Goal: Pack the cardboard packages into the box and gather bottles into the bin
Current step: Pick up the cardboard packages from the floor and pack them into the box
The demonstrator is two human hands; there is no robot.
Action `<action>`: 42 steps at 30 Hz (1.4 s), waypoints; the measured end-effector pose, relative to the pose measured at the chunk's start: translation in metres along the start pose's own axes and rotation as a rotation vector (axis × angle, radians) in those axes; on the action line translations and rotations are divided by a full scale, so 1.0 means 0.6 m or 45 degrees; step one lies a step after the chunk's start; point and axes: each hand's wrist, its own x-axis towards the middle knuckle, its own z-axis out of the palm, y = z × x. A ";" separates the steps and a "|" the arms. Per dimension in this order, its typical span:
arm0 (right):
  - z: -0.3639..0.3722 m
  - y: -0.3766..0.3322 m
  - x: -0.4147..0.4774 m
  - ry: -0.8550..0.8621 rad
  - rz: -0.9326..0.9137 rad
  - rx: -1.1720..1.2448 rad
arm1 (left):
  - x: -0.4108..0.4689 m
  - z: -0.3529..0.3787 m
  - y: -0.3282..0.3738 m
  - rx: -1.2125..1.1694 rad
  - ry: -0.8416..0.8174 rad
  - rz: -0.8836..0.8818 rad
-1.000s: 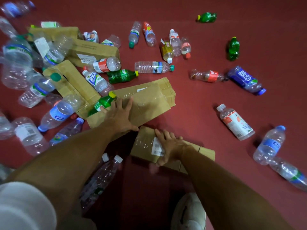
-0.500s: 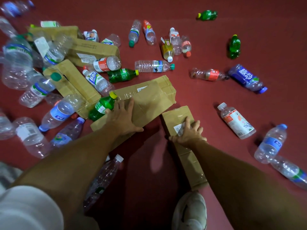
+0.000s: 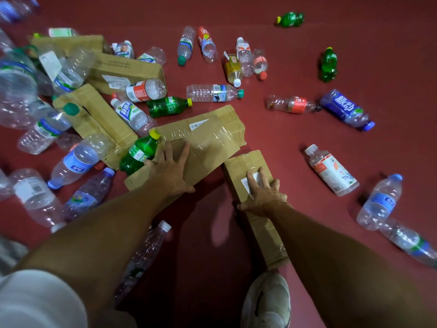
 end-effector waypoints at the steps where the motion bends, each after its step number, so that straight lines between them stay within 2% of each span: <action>1: -0.002 0.000 0.001 -0.003 0.002 -0.005 | 0.000 0.001 -0.003 0.009 0.013 0.013; 6: -0.028 0.000 0.005 0.024 0.033 -0.010 | 0.005 -0.007 -0.004 -0.002 0.014 0.016; 12: -0.066 -0.013 0.009 0.098 0.254 0.330 | 0.002 -0.020 0.001 -0.054 0.053 0.034; 16: -0.127 -0.034 -0.010 0.204 0.247 0.340 | -0.003 -0.088 0.001 -0.075 0.130 0.052; 23: -0.353 -0.088 -0.135 0.307 0.204 0.354 | -0.077 -0.349 -0.015 -0.209 0.232 -0.037; 29: -0.609 -0.177 -0.297 0.358 0.064 0.341 | -0.206 -0.627 -0.073 -0.446 0.191 -0.142; 38: -0.924 -0.380 -0.567 0.329 -0.170 0.063 | -0.438 -0.963 -0.252 -0.612 0.206 -0.392; 42: -1.032 -0.499 -0.655 0.334 -0.363 0.098 | -0.539 -1.074 -0.352 -0.590 0.249 -0.556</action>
